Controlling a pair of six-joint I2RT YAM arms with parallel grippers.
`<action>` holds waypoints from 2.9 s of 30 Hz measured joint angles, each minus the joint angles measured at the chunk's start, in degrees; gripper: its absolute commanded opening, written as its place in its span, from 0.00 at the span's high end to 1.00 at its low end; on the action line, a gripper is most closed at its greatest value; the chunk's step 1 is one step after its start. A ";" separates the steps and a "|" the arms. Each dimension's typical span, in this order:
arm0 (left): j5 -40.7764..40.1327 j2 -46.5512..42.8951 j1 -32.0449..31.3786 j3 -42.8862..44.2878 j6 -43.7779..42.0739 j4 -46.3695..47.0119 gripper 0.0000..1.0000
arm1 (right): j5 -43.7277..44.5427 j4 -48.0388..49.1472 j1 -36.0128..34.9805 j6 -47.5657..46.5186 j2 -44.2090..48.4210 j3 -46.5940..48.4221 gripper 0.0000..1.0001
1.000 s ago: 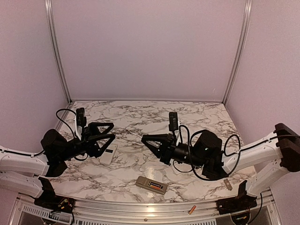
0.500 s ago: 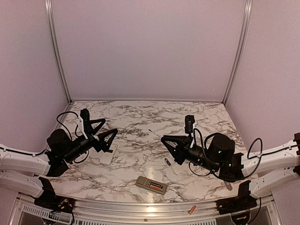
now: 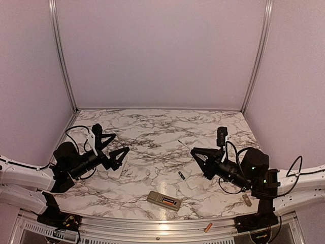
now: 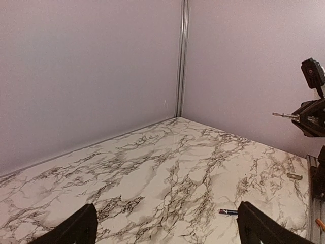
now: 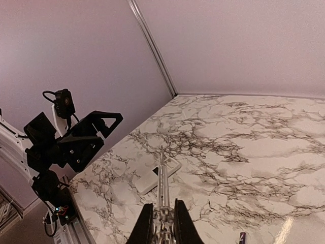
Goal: Unload the batteries from the remote control
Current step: Adjust the remote control without the battery cover at the center of the board.
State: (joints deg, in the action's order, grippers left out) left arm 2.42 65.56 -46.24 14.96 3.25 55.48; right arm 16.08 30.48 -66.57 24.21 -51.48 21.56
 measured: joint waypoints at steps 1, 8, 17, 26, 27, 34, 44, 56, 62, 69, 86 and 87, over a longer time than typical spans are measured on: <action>0.52 0.00 0.00 -0.09 -0.57 -0.09 0.01 | 0.11 -1.33 0.00 0.00 0.55 0.04 1.00; 6.21 0.09 0.00 -0.79 -4.81 -4.11 0.02 | 1.01 -10.47 0.00 0.66 3.39 0.20 1.00; 15.28 13.00 -1.33 -1.60 -7.67 -3.98 0.06 | 1.01 -17.94 0.00 0.61 4.39 2.64 1.00; 25.44 24.81 -7.37 1.38 -16.98 -4.00 0.11 | 0.92 -21.66 0.00 0.66 5.09 2.73 1.00; 26.43 25.83 -8.04 2.23 -18.29 -4.48 0.11 | 0.85 -21.79 0.00 0.66 5.09 2.75 1.00; 31.43 32.00 -9.60 9.20 -25.99 -7.06 0.17 | 0.28 -22.84 0.00 0.72 5.07 3.06 1.00; 34.14 40.06 -10.45 17.59 -32.06 -14.56 0.22 | -0.11 -24.52 0.00 0.83 4.90 4.04 1.00; 38.29 46.62 -11.15 24.26 -35.60 -18.97 0.32 | -0.02 -24.85 0.00 0.83 3.82 4.74 1.00; 40.54 47.56 -11.15 26.12 -37.31 -21.40 0.46 | -0.02 -24.94 0.00 0.85 2.95 4.92 1.00; 41.31 47.78 -11.08 26.58 -38.18 -22.18 0.71 | -0.02 -24.94 0.00 0.92 2.86 4.94 1.00; 29.88 47.74 -13.86 20.52 -23.54 -7.93 0.27 | 0.13 -24.94 0.00 1.27 3.23 4.94 1.00; 29.35 47.74 -13.86 20.50 -23.41 -7.89 0.25 | 0.15 -24.92 0.00 1.27 3.34 4.94 1.00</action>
State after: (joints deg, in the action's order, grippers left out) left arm 31.77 113.30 -60.10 35.46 -20.16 47.59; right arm 16.23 5.56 -66.57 25.47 -48.14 26.50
